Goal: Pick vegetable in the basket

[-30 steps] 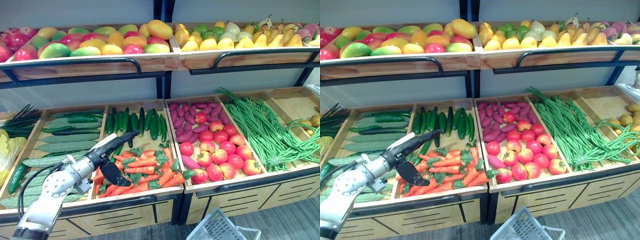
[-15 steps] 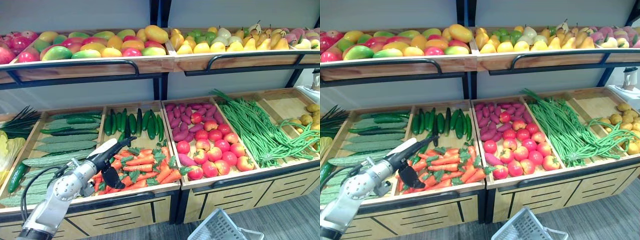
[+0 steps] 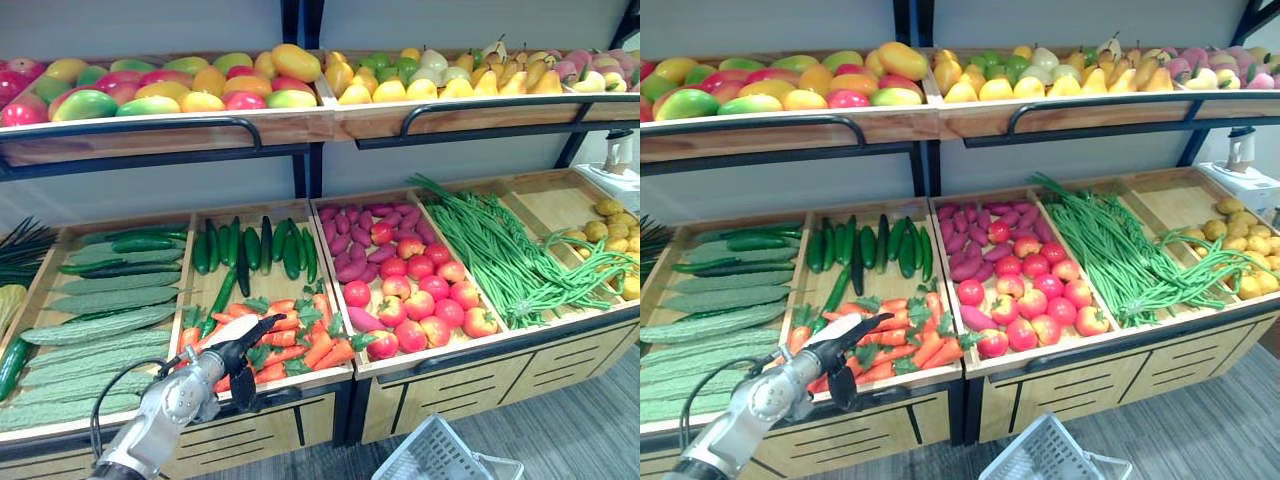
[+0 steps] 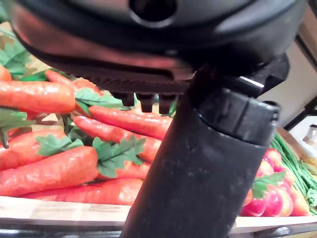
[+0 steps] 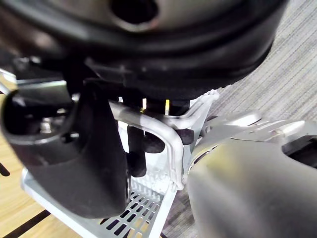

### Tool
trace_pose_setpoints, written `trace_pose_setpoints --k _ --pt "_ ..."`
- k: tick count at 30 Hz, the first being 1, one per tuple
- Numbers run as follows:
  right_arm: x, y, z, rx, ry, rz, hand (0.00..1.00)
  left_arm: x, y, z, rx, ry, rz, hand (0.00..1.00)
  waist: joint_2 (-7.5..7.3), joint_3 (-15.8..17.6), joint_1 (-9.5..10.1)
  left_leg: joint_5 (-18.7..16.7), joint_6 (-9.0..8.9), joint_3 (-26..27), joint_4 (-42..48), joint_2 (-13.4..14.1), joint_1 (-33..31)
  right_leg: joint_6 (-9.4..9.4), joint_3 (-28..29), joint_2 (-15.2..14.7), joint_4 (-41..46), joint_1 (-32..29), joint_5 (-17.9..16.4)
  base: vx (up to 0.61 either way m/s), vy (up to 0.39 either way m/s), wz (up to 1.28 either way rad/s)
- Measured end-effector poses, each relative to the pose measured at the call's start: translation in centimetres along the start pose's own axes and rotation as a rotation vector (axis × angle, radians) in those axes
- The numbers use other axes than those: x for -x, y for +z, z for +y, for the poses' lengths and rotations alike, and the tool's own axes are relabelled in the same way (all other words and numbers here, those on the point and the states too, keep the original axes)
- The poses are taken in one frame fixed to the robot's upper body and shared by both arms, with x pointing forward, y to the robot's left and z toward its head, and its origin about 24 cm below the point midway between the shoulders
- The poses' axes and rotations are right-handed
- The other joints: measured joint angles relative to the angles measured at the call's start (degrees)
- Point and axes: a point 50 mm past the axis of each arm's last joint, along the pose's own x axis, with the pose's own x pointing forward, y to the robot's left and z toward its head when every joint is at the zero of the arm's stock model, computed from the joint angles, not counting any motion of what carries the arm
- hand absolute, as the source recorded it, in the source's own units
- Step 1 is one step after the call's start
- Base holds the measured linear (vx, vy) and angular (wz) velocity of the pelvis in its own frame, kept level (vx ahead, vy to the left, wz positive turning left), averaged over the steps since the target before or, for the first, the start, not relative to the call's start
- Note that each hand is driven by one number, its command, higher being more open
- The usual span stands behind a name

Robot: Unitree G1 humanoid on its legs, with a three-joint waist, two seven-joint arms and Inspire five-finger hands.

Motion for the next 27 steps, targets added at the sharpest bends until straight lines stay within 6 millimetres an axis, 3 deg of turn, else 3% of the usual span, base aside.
trace_pose_setpoints --k 9,15,24,27 --pt "0.0 1.6 0.9 0.088 0.054 -0.046 0.0 0.1 -3.2 -1.4 0.023 0.039 0.14 1.0 0.37 0.98 -0.82 -0.09 -0.12 2.98 0.0 0.66 -2.15 -0.05 2.7 0.51 0.18 -3.33 1.0 -0.05 -0.017 -0.16" --pt "0.0 3.3 2.3 0.138 0.099 -0.11 0.0 -1.3 -3.7 2.9 -0.04 0.175 0.168 1.0 0.44 3.26 -0.85 0.11 -0.2 4.73 0.07 0.71 -4.52 -0.11 4.47 0.67 0.77 -7.11 1.65 -0.03 -0.01 -0.15" --pt "0.1 3.9 3.2 0.145 0.134 -0.141 0.0 -1.3 -3.5 3.7 -0.022 0.193 0.147 1.0 1.09 3.76 -0.17 0.43 -0.73 5.03 0.39 1.92 -4.54 -0.12 5.06 1.63 4.0 -8.94 1.67 -0.01 -0.008 -0.04" --pt "0.1 3.6 3.2 0.144 0.136 -0.138 0.0 -1.4 -1.9 4.9 -0.015 0.249 0.083 1.0 1.06 3.73 0.43 0.44 -0.72 5.42 0.39 1.98 -3.74 -0.15 5.64 1.71 5.05 -8.98 1.64 -0.09 -0.005 -0.07"
